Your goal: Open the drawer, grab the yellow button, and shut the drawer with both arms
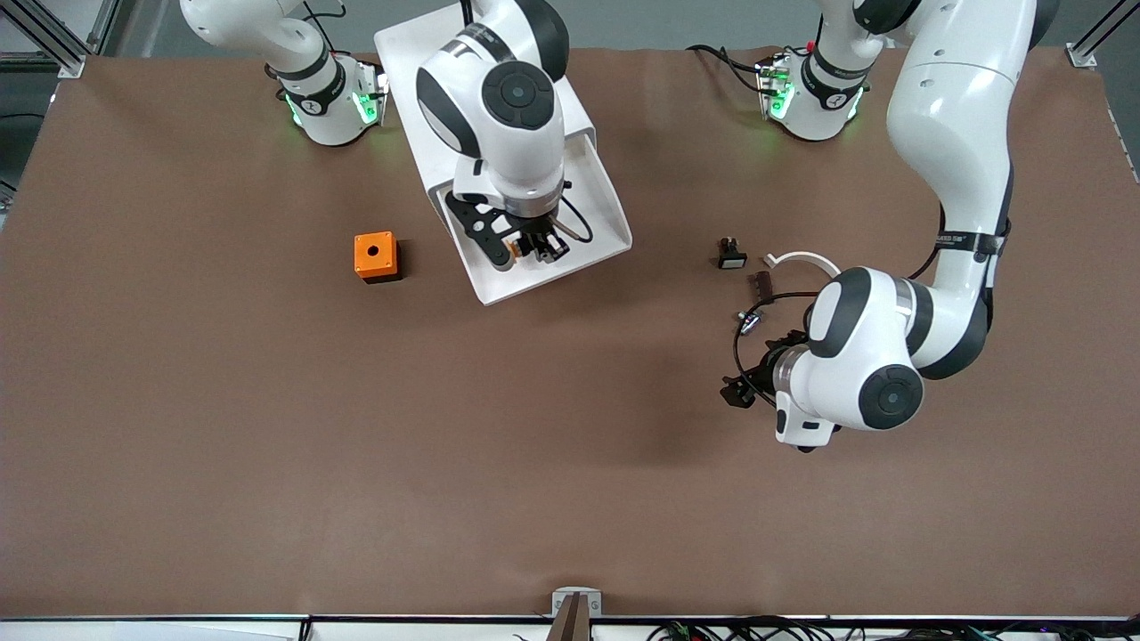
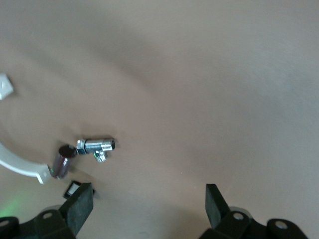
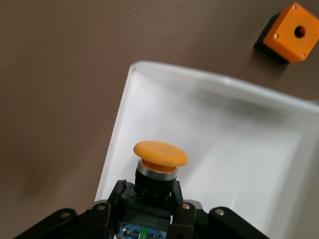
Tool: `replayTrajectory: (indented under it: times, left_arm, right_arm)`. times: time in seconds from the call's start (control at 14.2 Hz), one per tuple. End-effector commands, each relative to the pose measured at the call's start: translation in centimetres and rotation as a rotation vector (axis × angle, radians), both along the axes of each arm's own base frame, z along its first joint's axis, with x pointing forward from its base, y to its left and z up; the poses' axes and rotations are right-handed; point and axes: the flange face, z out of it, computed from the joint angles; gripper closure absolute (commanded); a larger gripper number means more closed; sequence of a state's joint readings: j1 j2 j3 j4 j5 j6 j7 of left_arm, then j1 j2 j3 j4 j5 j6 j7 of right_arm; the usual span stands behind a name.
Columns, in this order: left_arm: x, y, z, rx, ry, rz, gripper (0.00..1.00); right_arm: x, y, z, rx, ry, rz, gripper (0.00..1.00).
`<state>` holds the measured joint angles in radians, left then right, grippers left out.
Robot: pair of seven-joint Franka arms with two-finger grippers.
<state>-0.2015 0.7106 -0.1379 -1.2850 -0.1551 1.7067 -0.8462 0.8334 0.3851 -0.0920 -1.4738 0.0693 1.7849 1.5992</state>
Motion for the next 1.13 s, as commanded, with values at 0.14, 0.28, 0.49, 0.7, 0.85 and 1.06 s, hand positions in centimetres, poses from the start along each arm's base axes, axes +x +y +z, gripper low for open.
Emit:
replayTrajectory:
  times: [0.14,0.28,0.49,0.7,0.85,1.06]
  left_arm:
    - [-1.7,-4.0,3.2,-0.109,-0.067,-0.171,0.01]
    - [-2.9,-6.4,4.4,-0.131,-0.108,-0.206,0.01]
    - [-6.3,-11.8,5.2,-0.157,-0.194,-0.265,0.01]
    - [-9.0,-16.6,5.9,-0.160,-0.213,-0.279,0.01]
    - [-10.8,-19.4,5.9,-0.143,-0.217,-0.275,0.01]
    - [-12.9,-22.5,5.3,-0.082,-0.242,-0.269,0.01]
  right_arm:
    - [7.3,-11.7,5.6,0.075,0.016,0.187,1.00]
    - [10.4,-17.5,5.6,0.087,0.014,0.241,1.00]
    - [14.3,-27.4,4.5,0.105,0.014,0.346,1.00]
    - [17.2,-39.2,2.9,0.123,-0.014,0.483,1.00]
    - [18.4,-47.6,1.2,0.131,-0.033,0.596,1.00]
    - [19.3,-56.3,-1.9,0.104,-0.063,0.707,1.00]
